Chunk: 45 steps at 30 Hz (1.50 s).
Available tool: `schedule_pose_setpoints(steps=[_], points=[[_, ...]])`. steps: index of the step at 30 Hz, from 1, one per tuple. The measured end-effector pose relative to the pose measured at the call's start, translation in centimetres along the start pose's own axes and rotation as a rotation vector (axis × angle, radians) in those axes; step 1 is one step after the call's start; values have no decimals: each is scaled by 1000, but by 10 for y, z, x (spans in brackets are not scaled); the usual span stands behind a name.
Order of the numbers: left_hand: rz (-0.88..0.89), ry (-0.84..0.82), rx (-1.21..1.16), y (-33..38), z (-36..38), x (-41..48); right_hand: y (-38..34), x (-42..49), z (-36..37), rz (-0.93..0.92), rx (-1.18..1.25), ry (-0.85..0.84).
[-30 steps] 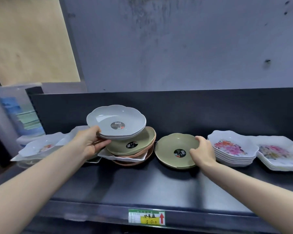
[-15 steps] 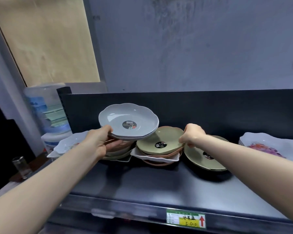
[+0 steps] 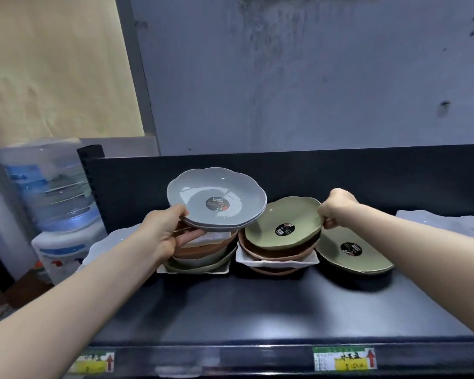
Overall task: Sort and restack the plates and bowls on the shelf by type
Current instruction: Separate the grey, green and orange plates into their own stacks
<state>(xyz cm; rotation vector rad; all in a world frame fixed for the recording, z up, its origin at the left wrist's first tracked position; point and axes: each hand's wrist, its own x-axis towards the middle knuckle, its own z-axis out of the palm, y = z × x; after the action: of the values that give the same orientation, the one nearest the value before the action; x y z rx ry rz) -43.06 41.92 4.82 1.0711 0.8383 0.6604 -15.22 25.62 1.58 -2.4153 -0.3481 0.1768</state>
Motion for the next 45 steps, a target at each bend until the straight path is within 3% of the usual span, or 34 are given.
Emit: schedule_pose_setpoints(steps=[5,16,25,34,37,41,45], points=[[-44,-72,2,-4,6,24,34,-1,-33,186,438,28],[-89,-134,-27,-16,46,29,151,-28,-43,477,831,138],[-80,-109,-32,-21,59,21,151,-22,-35,455,685,-13],[-63,-51,-10,-29,66,1,165,-10,-32,209,2,20],[-66,-23,-13,-31,65,0,156,-6,-32,39,-203,138],[-62,13,-61,-35,60,-2,120,-1,-20,-85,1,118],[-46,33,-58,-38,55,-8,72,-13,0,-6,420,-200]])
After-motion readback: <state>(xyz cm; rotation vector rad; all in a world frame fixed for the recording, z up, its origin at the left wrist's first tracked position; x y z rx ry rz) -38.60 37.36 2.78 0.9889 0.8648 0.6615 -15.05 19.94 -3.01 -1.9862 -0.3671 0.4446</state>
